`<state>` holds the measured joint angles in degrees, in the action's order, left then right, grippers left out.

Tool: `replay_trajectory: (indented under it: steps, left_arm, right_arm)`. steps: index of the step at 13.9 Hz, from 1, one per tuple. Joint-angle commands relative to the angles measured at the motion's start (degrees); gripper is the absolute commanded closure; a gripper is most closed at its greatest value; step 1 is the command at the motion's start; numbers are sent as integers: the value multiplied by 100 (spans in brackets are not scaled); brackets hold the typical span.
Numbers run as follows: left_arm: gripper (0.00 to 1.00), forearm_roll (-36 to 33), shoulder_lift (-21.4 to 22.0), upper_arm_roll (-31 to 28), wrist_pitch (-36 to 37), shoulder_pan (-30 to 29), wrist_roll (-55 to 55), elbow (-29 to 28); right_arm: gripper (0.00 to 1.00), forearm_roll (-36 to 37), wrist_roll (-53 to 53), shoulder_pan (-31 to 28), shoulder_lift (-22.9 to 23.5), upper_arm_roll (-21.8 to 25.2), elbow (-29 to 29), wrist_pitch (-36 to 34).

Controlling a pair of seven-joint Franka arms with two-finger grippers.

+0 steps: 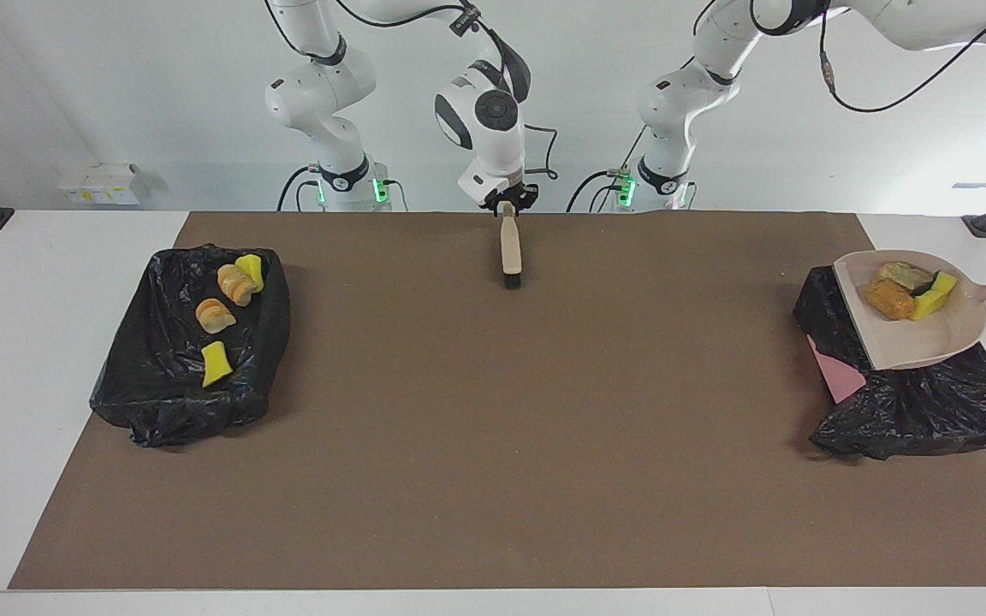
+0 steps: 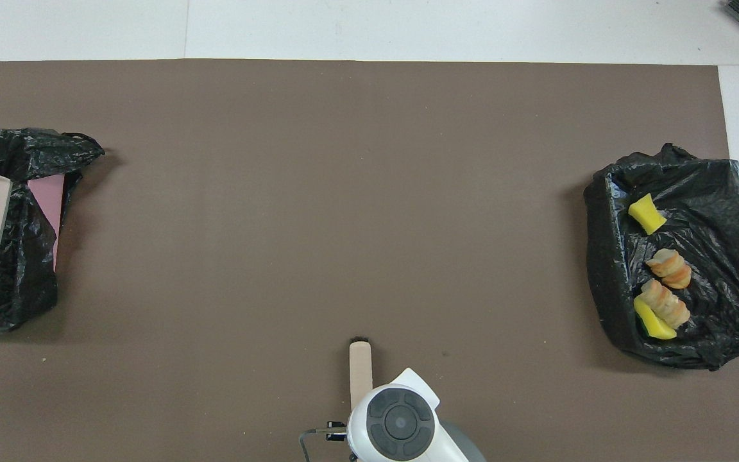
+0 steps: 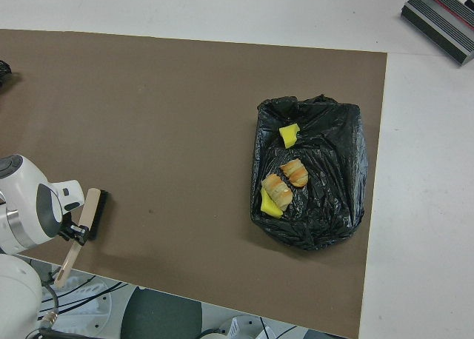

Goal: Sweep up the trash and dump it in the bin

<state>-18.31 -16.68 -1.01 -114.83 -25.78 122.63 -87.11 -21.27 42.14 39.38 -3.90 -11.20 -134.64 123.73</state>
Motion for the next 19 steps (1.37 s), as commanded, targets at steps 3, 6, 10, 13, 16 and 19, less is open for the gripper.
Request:
replay_trajectory:
  steps: [3,6,10,13,16,19]
  left_arm:
    - [100,-1524,41,4,-627,152,-195,-60]
    - [100,-2306,506,4,-1365,152,-570,-822]
    - [100,-3835,990,4,-1420,310,-2144,-1475]
    - [100,-4670,1236,13,-1245,380,-2645,-1589]
    - [100,-5199,1500,13,-562,844,-3383,-1853]
    - [100,-5253,1553,31,109,1154,-3553,-1810]
  right_arm:
    - [49,70,-198,-807,-339,3,586,-312]
    - [28,1199,-189,-1370,-349,-5,1150,-859]
    - [0,1767,-934,-2416,64,47,1676,-402]
    - [0,1802,-1181,-2952,65,74,2493,-1112]
    - [0,1811,-1882,-3479,56,118,3433,-2156]
    - [0,1820,-2315,-3884,56,126,4137,-2887]
